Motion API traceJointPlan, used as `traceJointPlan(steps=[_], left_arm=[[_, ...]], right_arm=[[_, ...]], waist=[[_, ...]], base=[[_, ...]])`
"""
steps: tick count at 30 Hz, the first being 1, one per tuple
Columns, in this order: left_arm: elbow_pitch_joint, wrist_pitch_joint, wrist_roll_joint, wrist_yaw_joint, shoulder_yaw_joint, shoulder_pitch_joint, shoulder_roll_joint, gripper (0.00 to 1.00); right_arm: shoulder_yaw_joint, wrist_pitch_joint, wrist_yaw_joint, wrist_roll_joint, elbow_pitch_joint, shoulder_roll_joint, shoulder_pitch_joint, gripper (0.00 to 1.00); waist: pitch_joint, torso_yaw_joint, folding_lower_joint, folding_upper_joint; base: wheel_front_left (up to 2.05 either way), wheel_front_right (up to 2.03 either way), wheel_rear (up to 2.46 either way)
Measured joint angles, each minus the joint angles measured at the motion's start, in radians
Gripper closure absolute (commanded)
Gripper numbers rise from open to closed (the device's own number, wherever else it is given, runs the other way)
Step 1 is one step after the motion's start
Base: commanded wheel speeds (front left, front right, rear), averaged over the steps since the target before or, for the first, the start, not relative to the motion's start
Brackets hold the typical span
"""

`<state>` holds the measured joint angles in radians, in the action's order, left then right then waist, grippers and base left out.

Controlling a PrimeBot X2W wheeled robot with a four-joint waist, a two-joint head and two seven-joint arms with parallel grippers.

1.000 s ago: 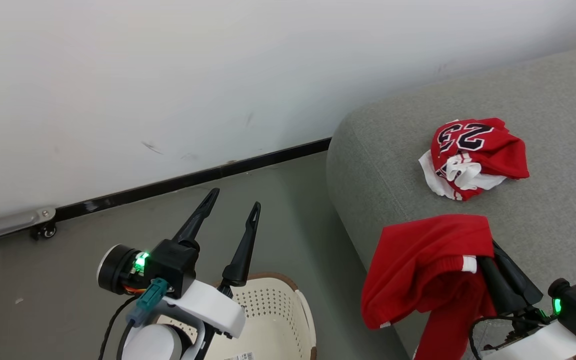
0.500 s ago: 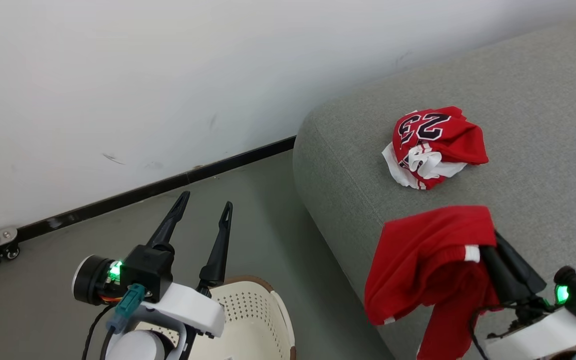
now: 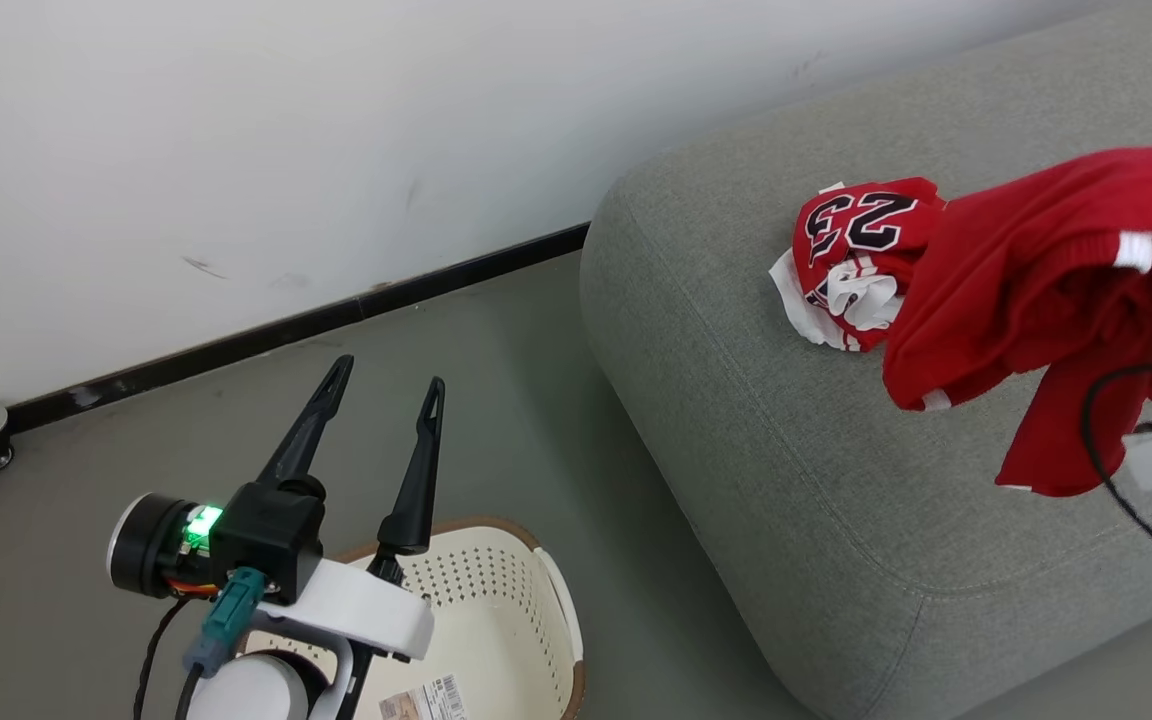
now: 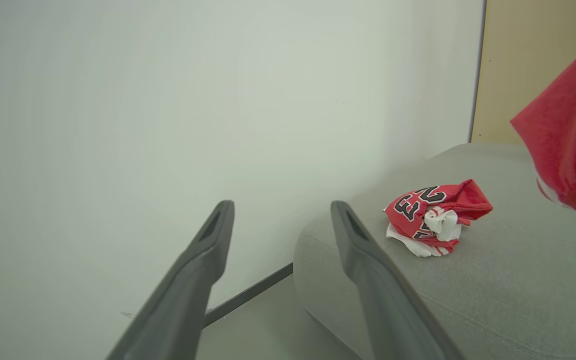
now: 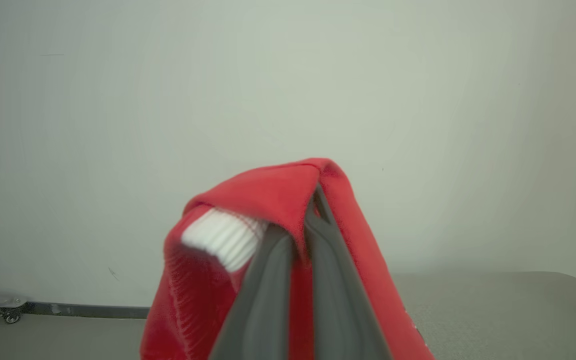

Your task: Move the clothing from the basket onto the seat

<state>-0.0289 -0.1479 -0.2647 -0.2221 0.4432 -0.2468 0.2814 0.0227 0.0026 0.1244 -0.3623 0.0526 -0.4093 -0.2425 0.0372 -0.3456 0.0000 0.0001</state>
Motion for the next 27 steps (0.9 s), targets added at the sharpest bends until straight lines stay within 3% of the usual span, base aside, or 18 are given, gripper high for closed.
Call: traceJointPlan(steps=[14,27], left_arm=[[0.1,0.047,0.05,-0.033,-0.02,-0.016,0.04,0.0],[0.18,0.114,0.089,-0.033,-0.017,-0.049,0.088,0.0]], right_arm=[[0.078,0.082,0.0,-0.043,-0.188,-0.107,-0.306,1.0],[0.074,0.131,0.0,-0.059,-0.376,-0.144,-0.492,1.0]], waist=[[0.09,0.033,-0.0001,0.0],[0.183,0.084,0.0,0.0]], base=[[0.0,0.0,0.0],[0.0,0.0,0.0]])
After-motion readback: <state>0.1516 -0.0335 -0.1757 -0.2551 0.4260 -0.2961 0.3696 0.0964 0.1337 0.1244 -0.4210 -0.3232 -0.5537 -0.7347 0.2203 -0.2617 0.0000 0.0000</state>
